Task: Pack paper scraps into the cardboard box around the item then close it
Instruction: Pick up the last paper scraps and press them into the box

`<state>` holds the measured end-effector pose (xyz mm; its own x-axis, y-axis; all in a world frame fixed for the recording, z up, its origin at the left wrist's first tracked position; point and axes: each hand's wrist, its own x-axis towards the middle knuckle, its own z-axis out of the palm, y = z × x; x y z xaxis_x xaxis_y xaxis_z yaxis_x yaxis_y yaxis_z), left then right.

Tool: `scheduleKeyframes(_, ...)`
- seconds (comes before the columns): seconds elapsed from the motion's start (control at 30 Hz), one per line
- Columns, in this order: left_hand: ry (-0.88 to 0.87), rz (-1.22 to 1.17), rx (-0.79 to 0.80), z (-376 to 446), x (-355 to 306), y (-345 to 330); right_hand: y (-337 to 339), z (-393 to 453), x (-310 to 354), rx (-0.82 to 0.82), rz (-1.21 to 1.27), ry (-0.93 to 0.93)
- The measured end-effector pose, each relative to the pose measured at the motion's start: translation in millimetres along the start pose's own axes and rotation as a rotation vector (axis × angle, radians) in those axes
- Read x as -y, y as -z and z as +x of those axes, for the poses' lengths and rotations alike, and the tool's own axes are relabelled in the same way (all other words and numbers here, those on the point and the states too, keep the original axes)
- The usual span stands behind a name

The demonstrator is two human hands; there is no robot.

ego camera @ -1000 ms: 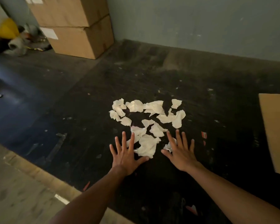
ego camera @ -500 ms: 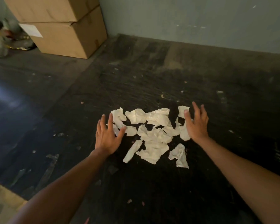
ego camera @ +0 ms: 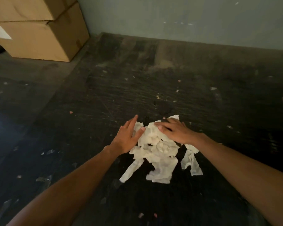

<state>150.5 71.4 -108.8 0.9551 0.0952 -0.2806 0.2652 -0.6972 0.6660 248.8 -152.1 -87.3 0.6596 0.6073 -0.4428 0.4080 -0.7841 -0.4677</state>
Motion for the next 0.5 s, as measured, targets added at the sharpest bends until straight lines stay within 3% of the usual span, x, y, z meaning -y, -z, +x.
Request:
scheduleKeyframes(0.13,-0.198,0.192,0.083,-37.3,8.0,14.0,-3.2,-55.7,0.4,-0.057,0.145,0.118)
scheduleKeyframes(0.23,-0.327,0.431,0.095,-75.3,28.5,19.6,-11.1,-104.9,-18.0,-0.061,0.003,0.024)
scheduleKeyframes(0.37,-0.309,0.656,0.237,-118.1,50.5,1.0,-45.6,-145.2,-54.9,0.002,-0.198,-0.135)
scheduleKeyframes(0.5,-0.324,0.637,0.218,-103.9,32.7,-19.0,-58.7,-133.0,-57.0,-0.029,-0.227,-0.116)
